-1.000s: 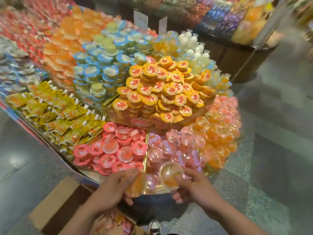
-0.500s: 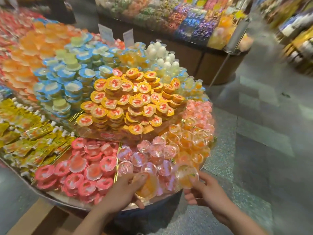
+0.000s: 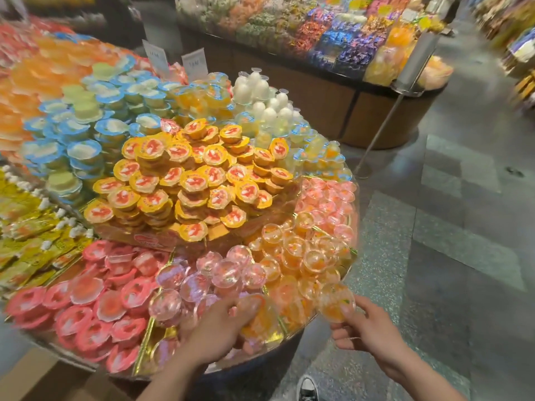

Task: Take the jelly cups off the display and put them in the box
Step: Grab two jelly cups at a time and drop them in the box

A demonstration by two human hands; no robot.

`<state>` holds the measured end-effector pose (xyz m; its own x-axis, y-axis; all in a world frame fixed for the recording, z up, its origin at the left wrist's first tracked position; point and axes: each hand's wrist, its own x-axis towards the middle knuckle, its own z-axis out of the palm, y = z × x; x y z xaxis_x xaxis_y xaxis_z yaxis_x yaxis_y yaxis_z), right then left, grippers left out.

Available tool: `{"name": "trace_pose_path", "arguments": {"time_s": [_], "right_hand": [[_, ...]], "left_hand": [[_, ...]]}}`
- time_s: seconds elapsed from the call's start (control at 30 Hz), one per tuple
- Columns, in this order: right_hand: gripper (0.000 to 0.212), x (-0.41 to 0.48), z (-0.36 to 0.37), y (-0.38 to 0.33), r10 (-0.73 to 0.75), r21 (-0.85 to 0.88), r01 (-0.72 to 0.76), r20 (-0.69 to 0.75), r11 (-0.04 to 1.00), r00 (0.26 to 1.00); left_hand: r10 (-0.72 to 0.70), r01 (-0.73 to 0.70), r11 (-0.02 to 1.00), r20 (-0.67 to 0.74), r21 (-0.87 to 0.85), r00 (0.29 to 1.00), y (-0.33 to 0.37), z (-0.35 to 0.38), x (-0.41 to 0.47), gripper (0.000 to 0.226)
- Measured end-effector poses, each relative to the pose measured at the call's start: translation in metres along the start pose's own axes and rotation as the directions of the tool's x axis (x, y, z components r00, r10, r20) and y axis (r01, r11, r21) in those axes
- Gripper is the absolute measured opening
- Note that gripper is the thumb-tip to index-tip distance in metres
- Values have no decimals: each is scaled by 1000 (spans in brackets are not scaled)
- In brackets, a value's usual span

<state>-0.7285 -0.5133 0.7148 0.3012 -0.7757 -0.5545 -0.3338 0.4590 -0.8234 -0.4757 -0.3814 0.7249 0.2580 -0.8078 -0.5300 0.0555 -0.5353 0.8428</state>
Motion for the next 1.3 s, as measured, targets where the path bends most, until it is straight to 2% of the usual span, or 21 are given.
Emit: {"name": "trace_pose_path", "arguments": {"time_s": [0.1, 0.33, 0.43, 0.47, 0.57, 0.63, 0.7, 0.8, 0.9, 1.0, 1.13, 1.3], "right_hand": [[12, 43, -37, -7, -4, -33, 6, 58, 999, 998], [20, 139, -100, -4, 73, -151, -48, 168, 987, 983], [25, 171, -109, 6, 102, -206, -64, 180, 976, 978], [27, 180, -110, 8, 107, -213, -66, 185, 975, 977], [29, 203, -109, 17, 107, -227, -58, 209, 972, 972], [31, 214, -107, 23, 118, -236, -67, 208, 969, 971], [34, 224, -105, 30, 146, -221, -101, 199, 970, 969], [40, 239, -105, 39, 202, -184, -168, 191, 969, 960], [38, 246, -104, 44, 263, -68, -254, 211, 965, 941], [39, 248, -103, 47, 253, -89, -239, 193, 967, 948], [47, 253, -103, 54, 253, -137, -232, 169, 963, 952], [54, 255, -103, 56, 261, -154, -236, 178, 960, 949]], "left_hand": [[13, -11, 1000, -61, 22, 998, 16, 33, 25, 45], [-52, 18, 991, -256, -135, 965, 26, 95, 82, 54], [-102, 35, 978, -322, -206, 941, 25, 115, 100, 22], [-118, 49, 977, -338, -206, 934, 25, 119, 105, 18], [-134, 84, 985, -366, -150, 921, 16, 127, 123, 35], [-137, 104, 989, -396, -104, 908, 9, 127, 135, 38], [-146, 115, 988, -406, -101, 902, 4, 129, 144, 32], [-162, 117, 984, -392, -134, 906, 1, 131, 156, 35], [-163, 110, 983, -409, -150, 898, 4, 133, 164, 19], [-149, 115, 988, -413, -106, 899, 9, 134, 171, 15], [-133, 111, 991, -403, -77, 905, -3, 134, 182, 25], [-154, 108, 984, -372, -141, 915, -20, 132, 191, 65]]}}
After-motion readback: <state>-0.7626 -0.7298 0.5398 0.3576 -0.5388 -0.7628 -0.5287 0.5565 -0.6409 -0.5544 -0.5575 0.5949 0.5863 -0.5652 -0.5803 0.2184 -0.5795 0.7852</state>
